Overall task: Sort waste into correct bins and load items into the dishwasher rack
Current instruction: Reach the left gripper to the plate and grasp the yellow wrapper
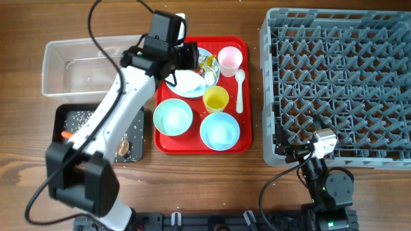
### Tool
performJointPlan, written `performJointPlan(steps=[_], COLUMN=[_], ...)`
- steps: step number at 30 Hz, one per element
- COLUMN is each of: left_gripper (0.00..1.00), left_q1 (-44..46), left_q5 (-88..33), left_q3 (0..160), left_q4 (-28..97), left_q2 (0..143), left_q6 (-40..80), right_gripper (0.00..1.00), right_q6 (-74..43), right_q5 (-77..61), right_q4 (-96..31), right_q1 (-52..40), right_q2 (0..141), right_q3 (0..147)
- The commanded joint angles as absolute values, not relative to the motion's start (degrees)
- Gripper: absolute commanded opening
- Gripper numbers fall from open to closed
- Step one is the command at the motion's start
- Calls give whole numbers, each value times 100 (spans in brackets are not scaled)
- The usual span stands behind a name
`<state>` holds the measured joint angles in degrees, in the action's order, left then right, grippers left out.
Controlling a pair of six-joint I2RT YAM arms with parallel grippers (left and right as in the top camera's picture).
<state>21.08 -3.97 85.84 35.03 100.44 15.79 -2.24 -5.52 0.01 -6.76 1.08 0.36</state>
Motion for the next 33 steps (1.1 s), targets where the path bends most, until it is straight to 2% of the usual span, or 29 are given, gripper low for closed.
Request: performJointPlan(steps=[1, 9, 12, 22, 25, 28, 33], left_gripper=[59, 63, 67, 67, 64, 52, 52], left_q1=[2110, 2108, 2104, 2099, 2102, 2102, 2102], left_q5=[-196, 169, 443, 436, 392, 259, 261], left_q3=[8670, 8670, 8670, 8656, 8656, 8648, 8630], left_q4=[3041, 2703, 2652, 2587, 2567, 2571, 2571], left_q2=[10534, 11185, 11404, 11740, 11745, 11745, 11747], left_q6=[1522, 1500, 1503, 1507, 1509, 1529, 1529], right_gripper=[100, 100, 100, 100, 100, 100, 100], right_q6=[-150, -152, -150, -150, -150, -150, -150], right_q5=[-497, -497, -497, -497, -497, -497, -497], right_q4=[25, 25, 27, 27, 27, 27, 27], right_q1=[-679, -679, -679, -679, -679, -679, -679], right_q2=[102, 102, 102, 102, 102, 102, 102], right_q3=[30, 30, 30, 30, 30, 30, 30])
